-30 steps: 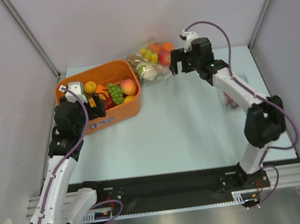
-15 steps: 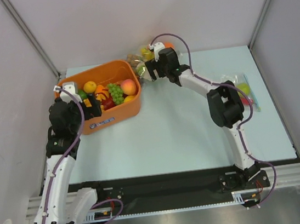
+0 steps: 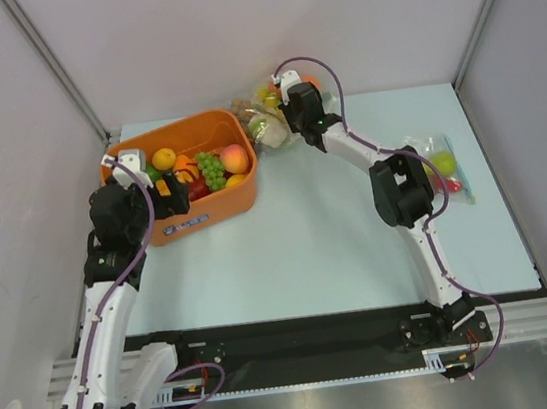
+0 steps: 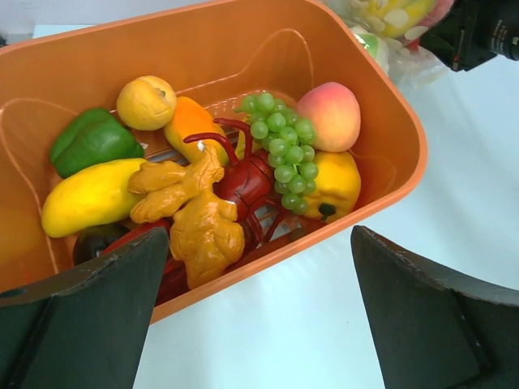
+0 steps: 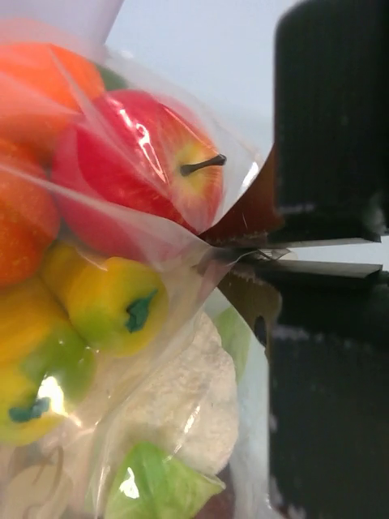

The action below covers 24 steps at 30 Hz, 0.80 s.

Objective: Open the zip-top bag and remove the fake food

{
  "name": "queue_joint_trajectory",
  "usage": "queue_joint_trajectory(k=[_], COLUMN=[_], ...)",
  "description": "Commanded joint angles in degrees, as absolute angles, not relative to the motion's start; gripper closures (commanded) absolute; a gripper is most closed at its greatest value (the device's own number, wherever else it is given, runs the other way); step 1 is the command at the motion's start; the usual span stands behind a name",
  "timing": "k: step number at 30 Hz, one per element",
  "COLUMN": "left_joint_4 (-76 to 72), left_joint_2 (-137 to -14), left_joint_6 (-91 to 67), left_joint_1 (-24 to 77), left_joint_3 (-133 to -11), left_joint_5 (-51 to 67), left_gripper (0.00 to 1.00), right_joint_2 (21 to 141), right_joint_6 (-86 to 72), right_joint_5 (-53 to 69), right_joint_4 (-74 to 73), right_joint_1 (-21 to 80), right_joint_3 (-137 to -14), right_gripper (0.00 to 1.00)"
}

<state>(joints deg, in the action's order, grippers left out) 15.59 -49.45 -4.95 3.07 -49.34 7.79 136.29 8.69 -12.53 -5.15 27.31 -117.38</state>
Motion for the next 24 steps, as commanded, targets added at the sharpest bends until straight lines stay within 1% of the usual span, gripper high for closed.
queue_joint_trajectory(k=[1, 2, 4, 9, 13, 17, 20, 24], left_joint_4=[13.63, 13.71, 13.62, 13.62, 13.54, 13.36, 13.53, 13.1], left_joint_2=[-49.48, -49.31, -48.96, -48.87, -48.61, -47.99, -48.08, -47.73], left_joint_6=[-5.01, -5.01, -4.92, -5.1, -5.1, -4.31, -3.08, -2.2], left_joint_1=[2.64, 2.64, 2.64, 2.64, 2.64, 3.95, 7.9, 15.62], left_joint_3=[-50.28, -50.19, -50.1, -50.01, -50.01, -49.75, -49.66, -49.13], left_joint_5=[11.07, 11.25, 11.16, 11.25, 12.21, 12.39, 10.29, 8.17], left_gripper=[0.0, 0.0, 0.0, 0.0, 0.0, 0.0, 0.0, 0.0], right_joint_2=[134.04, 133.51, 132.02, 128.33, 123.59, 113.68, 108.21, 98.29], right_joint_6=[8.0, 7.56, 7.03, 5.01, 3.43, 0.27, -4.65, -10.01], right_joint_5=[-1.1, 1.29, 5.95, 12.91, 10.99, 8.27, 6.77, 7.2], right_joint_4=[-7.98, -8.87, -12.73, -19.76, -23.11, -23.73, -24.26, -24.17], right_joint_1=[26.81, 26.63, 26.72, 27.24, 28.03, 28.3, 28.21, 28.21], right_joint_3=[-119.54, -119.36, -119.09, -114.97, -109.44, -101.27, -95.37, -89.22], right_gripper=[0.93, 0.98, 1.0, 1.0, 1.0, 1.0, 1.0, 1.0])
